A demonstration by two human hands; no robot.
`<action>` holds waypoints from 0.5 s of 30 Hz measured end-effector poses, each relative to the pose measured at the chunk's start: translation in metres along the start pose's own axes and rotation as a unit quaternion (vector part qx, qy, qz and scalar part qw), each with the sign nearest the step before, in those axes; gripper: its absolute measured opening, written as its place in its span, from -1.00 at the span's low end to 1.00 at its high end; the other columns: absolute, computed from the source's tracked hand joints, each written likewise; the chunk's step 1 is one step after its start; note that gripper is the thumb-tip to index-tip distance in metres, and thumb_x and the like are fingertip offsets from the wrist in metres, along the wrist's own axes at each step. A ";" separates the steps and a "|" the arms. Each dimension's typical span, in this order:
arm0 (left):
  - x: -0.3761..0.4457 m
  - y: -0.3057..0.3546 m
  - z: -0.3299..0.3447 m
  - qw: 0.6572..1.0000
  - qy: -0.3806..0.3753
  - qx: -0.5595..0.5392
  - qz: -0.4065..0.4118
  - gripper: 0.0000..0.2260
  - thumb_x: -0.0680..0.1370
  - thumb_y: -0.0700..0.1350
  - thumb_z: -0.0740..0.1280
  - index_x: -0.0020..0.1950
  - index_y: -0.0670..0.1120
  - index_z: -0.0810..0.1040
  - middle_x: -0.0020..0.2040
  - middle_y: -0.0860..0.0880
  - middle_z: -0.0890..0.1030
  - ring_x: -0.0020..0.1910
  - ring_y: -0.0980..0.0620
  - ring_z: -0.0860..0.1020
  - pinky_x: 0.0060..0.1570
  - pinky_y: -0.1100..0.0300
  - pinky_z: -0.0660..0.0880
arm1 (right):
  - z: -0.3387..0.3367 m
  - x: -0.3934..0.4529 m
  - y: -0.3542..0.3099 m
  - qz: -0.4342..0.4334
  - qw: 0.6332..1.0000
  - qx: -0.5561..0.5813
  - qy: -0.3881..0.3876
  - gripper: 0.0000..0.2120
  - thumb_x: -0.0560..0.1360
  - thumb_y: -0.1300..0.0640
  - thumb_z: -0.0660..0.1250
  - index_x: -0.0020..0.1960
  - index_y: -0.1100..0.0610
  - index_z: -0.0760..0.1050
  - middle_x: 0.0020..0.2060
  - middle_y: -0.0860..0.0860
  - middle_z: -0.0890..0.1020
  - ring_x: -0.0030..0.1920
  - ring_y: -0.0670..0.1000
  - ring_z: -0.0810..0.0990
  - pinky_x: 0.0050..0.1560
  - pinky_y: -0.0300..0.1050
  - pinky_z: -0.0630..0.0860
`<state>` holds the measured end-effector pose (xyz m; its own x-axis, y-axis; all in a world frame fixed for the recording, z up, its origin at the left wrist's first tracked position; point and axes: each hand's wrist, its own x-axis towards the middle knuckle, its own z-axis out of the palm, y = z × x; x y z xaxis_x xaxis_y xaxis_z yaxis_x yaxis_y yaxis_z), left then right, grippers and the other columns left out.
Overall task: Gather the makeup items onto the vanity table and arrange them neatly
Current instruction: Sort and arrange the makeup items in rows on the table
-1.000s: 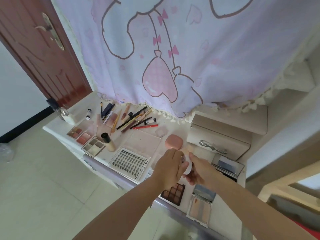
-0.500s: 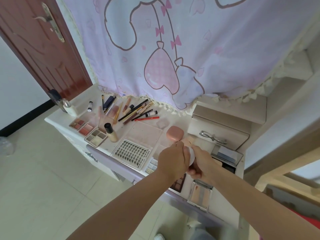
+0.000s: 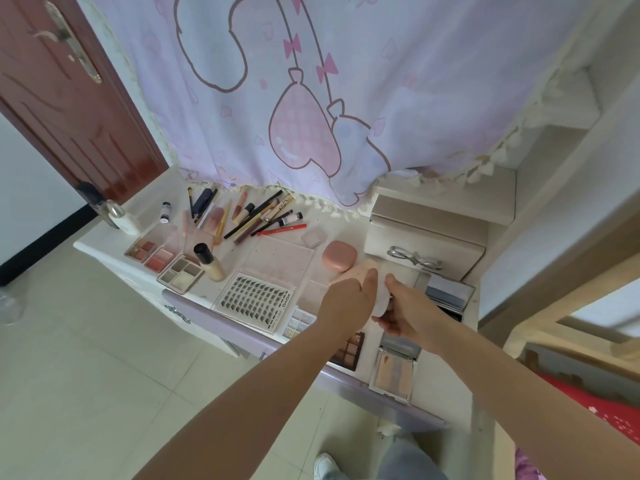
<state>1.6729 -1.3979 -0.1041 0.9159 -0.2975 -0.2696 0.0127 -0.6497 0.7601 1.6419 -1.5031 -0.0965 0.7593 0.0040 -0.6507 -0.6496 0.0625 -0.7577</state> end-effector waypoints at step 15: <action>0.004 -0.004 0.004 0.932 -0.141 -0.272 -0.194 -0.67 0.54 0.02 0.17 -0.28 -0.19 0.43 -0.39 -0.13 0.49 -0.55 0.06 0.46 -0.57 0.38 0.41 | -0.017 0.010 0.018 -0.033 0.993 -0.108 0.024 -0.65 0.61 -0.02 -0.07 -0.01 0.17 0.39 -0.31 0.09 0.46 -0.32 -0.02 0.39 -0.32 -0.23 0.34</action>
<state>1.6746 -1.3997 -0.1105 0.6594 -0.3359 -0.6726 0.5925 -0.3184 0.7399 1.6373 -1.5191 -0.1179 0.8015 -0.0400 -0.5966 -0.5949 -0.1538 -0.7889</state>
